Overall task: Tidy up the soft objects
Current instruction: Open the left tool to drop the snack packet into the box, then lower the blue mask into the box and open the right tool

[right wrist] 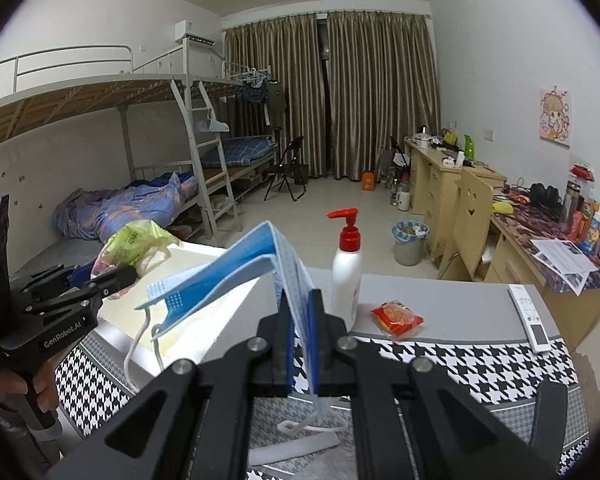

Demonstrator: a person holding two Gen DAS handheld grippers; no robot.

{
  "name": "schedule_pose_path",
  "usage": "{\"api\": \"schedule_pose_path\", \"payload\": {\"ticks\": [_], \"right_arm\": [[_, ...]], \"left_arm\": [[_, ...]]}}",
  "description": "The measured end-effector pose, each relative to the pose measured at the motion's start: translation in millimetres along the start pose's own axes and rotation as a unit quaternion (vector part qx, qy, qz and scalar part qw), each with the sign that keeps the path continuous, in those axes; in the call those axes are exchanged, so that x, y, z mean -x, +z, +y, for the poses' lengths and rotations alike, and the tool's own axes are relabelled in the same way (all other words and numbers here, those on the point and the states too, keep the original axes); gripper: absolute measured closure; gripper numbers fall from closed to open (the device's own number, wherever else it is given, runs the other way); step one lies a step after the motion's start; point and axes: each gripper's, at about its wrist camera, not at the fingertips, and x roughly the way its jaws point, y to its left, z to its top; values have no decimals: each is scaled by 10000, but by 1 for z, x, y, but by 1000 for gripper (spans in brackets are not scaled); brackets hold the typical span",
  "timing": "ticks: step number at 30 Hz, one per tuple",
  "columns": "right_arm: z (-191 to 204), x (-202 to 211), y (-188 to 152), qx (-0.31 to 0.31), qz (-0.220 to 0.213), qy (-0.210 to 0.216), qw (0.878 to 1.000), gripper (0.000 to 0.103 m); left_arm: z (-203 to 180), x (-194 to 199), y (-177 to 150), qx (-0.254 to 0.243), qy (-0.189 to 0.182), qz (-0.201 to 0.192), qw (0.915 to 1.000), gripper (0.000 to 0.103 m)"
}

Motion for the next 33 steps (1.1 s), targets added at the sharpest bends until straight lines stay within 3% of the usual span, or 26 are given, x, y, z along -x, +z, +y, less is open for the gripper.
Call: {"api": "schedule_pose_path", "payload": {"ticks": [2,4,16,22,33], "right_arm": [[2,-1,1,17,-1,10,10000,94],[3,-3,2,34,14,14,10000,94],[23,-9,11,206,-2,146,9997,94],[35,-16,17,311,57,231,9992,94],[66,-30,24,500,210,501,9973,94]], "left_arm": [[1,-3,-1,-22,25,48,10000,61],[4,-5,0,7,24,59,10000,44],[20,9,-3,166,200,-168,9995,9],[32,21,-3,282,337,-311,9985,3],[57,48,-12,467,510,-513,9963,2]]}}
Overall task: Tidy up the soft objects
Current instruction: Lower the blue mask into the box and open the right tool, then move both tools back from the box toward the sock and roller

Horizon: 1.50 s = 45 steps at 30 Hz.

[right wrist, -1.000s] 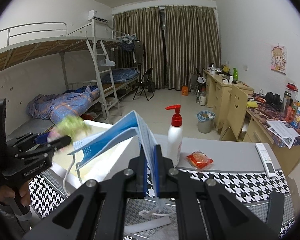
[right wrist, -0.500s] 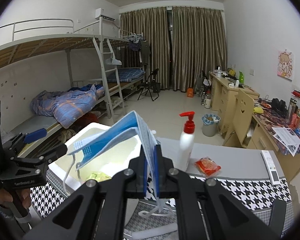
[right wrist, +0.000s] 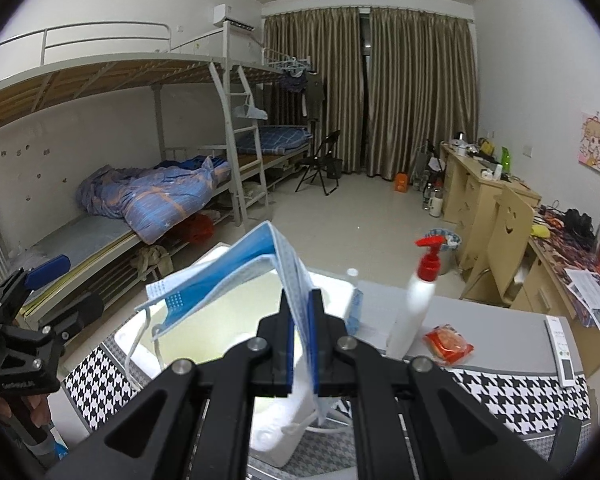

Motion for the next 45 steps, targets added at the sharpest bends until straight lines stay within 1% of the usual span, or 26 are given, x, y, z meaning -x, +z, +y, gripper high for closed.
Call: {"api": "schedule_pose_path", "payload": {"ticks": [10,14,21,27,28,29,30,31,32,33,35,42,45], "right_arm": [[17,-20,1,82,245,152,9995,94],[20,-30,1,102,350,123,9993,94],[21,-49,1,75,592,104,9982,94],[24,-61,-2,114,821,119,9965,94],[25,-63,-3,142,864,124,9961,91],[27,-64,-4,162,902,129,9957,81],[29,-65,-5,160,916,127,9956,73],[29,-64,-5,162,910,136,9956,57],[30,-63,-6,178,878,131,9959,43],[30,-62,-4,209,846,94,9962,39],[32,-58,-4,275,790,45,9965,38],[25,-48,-4,205,681,97,9974,37],[24,-45,-4,187,609,83,9979,32]], "left_arm": [[22,8,-7,106,138,-16,9998,2],[28,10,-11,113,242,15,9996,2],[33,13,-15,136,255,-9,9996,2],[37,13,-18,190,292,45,9994,2],[38,12,-19,195,300,55,9993,2],[38,12,-20,197,304,59,9993,2],[38,12,-20,207,304,64,9993,2],[39,12,-21,212,304,68,9993,2],[39,12,-21,214,307,71,9993,2],[39,12,-21,216,307,71,9993,2],[39,12,-20,216,303,67,9993,2],[35,11,-21,176,250,87,9995,2],[30,13,-21,145,218,80,9996,2]]}}
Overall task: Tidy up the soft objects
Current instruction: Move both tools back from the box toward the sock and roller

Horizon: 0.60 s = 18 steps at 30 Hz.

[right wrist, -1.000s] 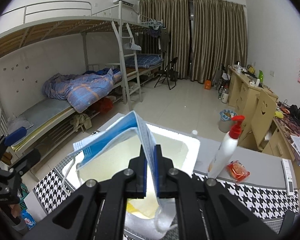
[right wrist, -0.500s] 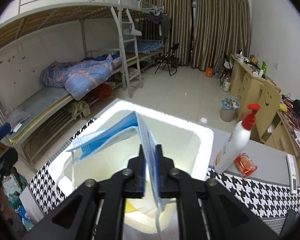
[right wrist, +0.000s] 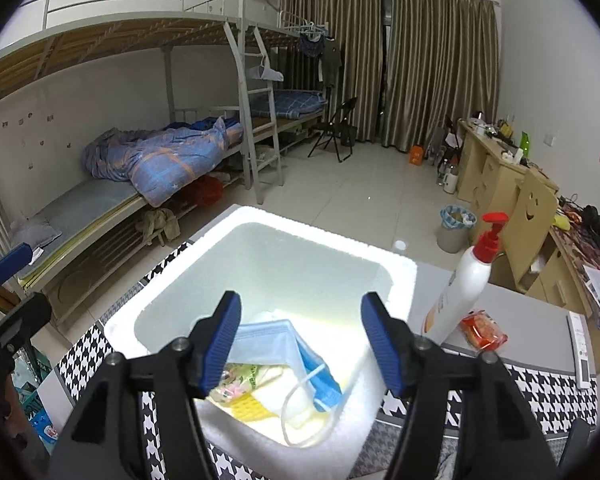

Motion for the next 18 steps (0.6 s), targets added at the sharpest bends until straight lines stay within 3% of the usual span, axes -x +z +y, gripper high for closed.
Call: {"api": "schedule_pose_path", "payload": {"ticks": [12,18], "right_arm": [[-10,36,-5,-23,-450,-88,9989,22],[-16,53,-10,-101,-689,-199,9974,12]], "left_arm": [[-18,11,6,-67,-291,-116,9995,2],[-33,16,7,-186,-433,-173,9987,2]]}}
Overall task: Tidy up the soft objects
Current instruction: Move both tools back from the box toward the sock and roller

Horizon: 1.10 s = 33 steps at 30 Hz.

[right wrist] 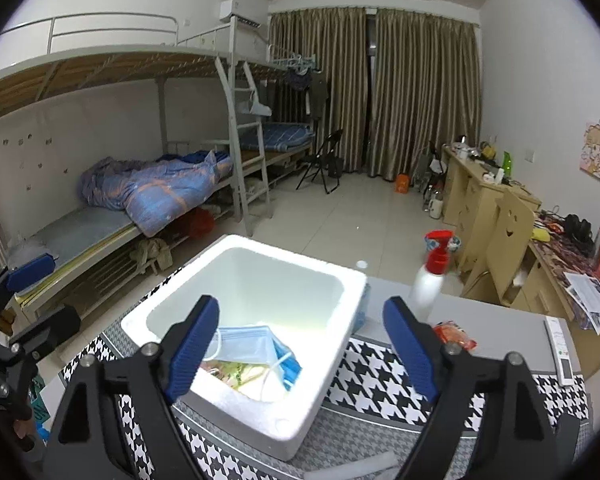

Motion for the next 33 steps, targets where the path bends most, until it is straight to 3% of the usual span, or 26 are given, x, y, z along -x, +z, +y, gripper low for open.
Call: {"api": "schedule_pose_path", "payload": {"ticks": [5,33], "right_arm": [[-3,15,-6,-8,-226,-110,9997,4],[-46,75,-50,-344,-521,-711,9955,4]], "left_arm": [[-9,3,2,-59,-63,-50,10000,2],[-64,4,-2,-337,-652,-28,9973,2]]}}
